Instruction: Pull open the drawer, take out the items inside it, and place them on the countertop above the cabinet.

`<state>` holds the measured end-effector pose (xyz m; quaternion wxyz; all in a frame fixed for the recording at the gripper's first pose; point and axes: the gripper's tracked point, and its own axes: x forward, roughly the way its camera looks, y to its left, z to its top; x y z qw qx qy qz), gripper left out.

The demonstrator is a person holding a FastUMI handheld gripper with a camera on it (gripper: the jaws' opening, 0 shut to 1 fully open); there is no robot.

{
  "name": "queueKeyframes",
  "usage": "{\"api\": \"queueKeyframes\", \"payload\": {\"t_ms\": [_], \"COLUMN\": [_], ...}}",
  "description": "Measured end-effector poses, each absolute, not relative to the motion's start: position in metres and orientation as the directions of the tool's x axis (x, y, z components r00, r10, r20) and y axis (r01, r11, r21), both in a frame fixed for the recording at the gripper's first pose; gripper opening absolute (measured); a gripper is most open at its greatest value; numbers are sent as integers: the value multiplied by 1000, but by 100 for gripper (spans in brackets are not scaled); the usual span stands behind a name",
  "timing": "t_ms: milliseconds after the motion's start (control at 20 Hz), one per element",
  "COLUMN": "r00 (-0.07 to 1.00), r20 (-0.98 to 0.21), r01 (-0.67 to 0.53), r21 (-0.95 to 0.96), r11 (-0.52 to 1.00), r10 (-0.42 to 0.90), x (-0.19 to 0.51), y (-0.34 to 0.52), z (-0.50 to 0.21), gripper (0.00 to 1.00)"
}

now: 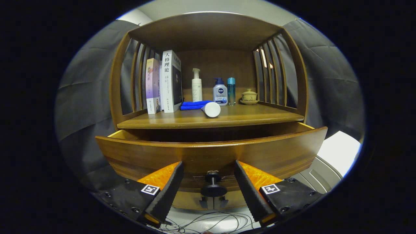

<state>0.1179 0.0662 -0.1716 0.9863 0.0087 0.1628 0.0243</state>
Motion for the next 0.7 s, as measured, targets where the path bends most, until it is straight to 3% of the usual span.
{"api": "queueKeyframes", "payload": {"t_ms": [700], "r00": [939], "r20": [-339], "r01": [-58], "r21": [5], "r11": [998], "r10": [56], "x": [179], "y": [68], "z": [-176], "gripper": [98]}}
